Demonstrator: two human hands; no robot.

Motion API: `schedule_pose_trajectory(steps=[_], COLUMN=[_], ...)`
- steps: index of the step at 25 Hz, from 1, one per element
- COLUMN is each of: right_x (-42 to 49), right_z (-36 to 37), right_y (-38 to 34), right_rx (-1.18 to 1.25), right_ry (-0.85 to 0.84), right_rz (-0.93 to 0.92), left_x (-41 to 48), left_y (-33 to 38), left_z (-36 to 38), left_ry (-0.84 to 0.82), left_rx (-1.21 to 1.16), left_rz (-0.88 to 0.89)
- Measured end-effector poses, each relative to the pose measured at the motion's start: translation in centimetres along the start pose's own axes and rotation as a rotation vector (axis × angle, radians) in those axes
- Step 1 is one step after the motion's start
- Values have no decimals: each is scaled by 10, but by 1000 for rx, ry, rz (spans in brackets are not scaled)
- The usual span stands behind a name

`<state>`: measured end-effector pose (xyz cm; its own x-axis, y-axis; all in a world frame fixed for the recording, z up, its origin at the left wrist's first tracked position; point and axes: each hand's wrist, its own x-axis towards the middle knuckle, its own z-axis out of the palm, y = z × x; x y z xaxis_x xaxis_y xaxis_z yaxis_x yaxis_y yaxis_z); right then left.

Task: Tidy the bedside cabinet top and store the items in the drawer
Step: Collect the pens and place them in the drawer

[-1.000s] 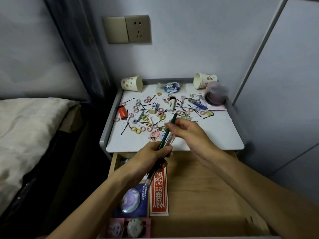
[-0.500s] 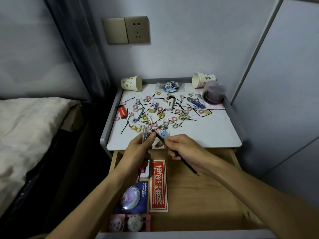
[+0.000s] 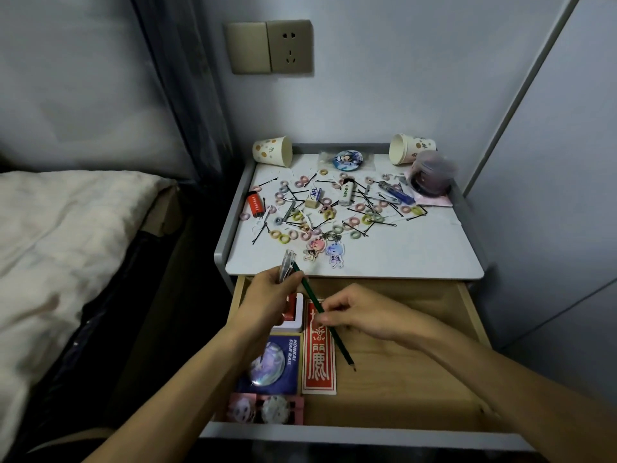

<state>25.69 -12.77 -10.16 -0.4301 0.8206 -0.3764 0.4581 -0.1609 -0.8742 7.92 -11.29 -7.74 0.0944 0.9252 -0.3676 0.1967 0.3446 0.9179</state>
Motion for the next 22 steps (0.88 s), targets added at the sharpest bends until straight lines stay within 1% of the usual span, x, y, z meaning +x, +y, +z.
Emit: schedule_pose_trajectory(steps=[2, 4, 6, 8, 11, 14, 20, 22], right_x=[-2, -1, 6, 19, 47, 67, 86, 87], right_z=[1, 7, 19, 32, 48, 64, 71, 71], right_y=[7, 19, 31, 38, 42, 47, 62, 66], right_rx=[-51, -52, -52, -85, -49, 38, -169, -225], right_ry=[-97, -142, -112, -19, 133, 210, 294, 295], right_rz=[65, 176, 316, 411, 442, 454, 348, 322], left_x=[1, 3, 4, 4, 6, 8, 10, 10], left_y=[0, 2, 3, 2, 1, 0, -1, -1], left_z=[-11, -25, -34, -34, -32, -35, -35, -35], left_ry=[16, 48, 64, 58, 78, 107, 115, 112], left_rx=[14, -74, -159, -247, -358, -419, -439, -444], left_rz=[-33, -48, -80, -99, -116, -130, -127, -127])
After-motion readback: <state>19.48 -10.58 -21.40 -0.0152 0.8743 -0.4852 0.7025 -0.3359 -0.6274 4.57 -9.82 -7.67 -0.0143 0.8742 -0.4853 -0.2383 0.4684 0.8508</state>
